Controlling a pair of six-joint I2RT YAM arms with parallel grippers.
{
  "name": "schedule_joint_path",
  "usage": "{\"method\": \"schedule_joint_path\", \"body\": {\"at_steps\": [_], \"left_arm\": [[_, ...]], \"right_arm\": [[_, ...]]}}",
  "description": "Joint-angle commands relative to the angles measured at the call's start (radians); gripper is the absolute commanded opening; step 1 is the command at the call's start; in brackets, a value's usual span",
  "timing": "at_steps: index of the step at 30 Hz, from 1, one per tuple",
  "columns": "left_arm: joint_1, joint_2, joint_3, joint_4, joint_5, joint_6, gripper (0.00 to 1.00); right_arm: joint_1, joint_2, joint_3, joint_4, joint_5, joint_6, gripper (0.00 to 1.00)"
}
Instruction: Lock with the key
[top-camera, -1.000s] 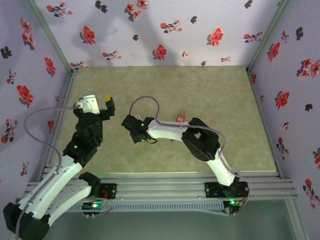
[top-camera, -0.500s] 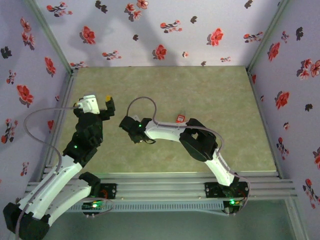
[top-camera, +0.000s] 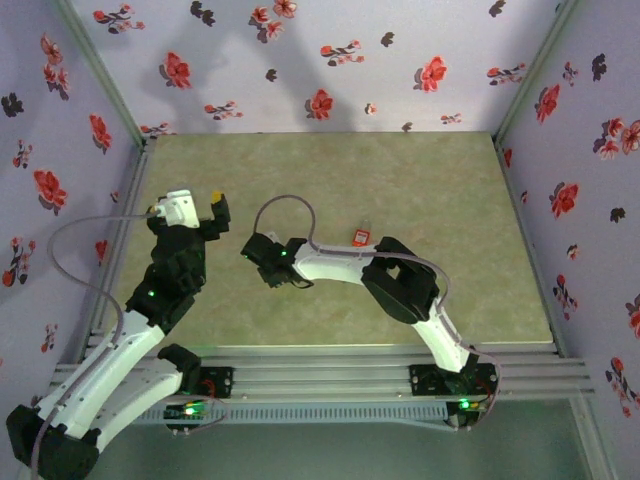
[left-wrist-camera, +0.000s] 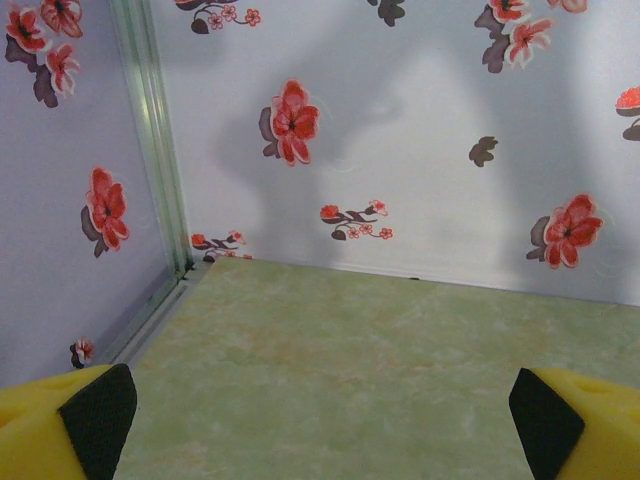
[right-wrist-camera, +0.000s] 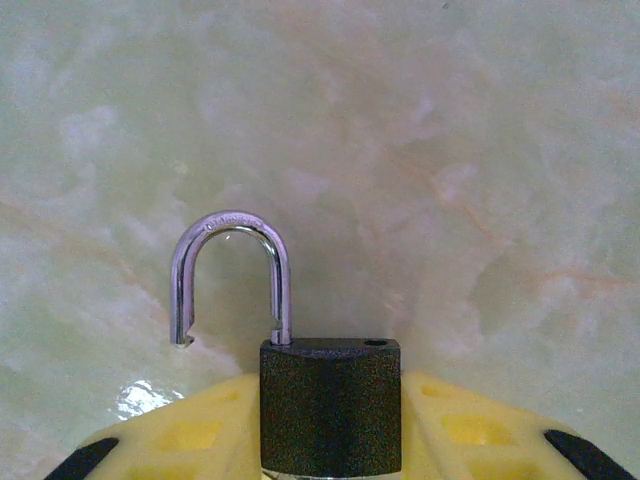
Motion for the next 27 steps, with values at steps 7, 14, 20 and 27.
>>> {"method": "schedule_joint_path", "body": {"at_steps": [7, 14, 20, 27], "left_arm": [[0.006, -0.014, -0.012, 0.035, -0.033, 0.015, 1.0], [0.006, -0.009, -0.013, 0.034, -0.033, 0.015, 1.0], [0.005, 0.004, -0.012, 0.029, -0.032, 0.012, 1.0], [0.005, 0.033, -0.001, 0.009, -0.024, 0.004, 1.0]], "right_arm": [[-0.022, -0.069, -0.13, 0.037, -0.109, -0.031, 0.34], [-0.047, -0.134, -0.196, 0.07, -0.16, -0.034, 0.33], [-0.074, -0.182, -0.259, 0.119, -0.221, -0.032, 0.33], [-0.085, -0.243, -0.319, 0.156, -0.265, -0.046, 0.33]]}}
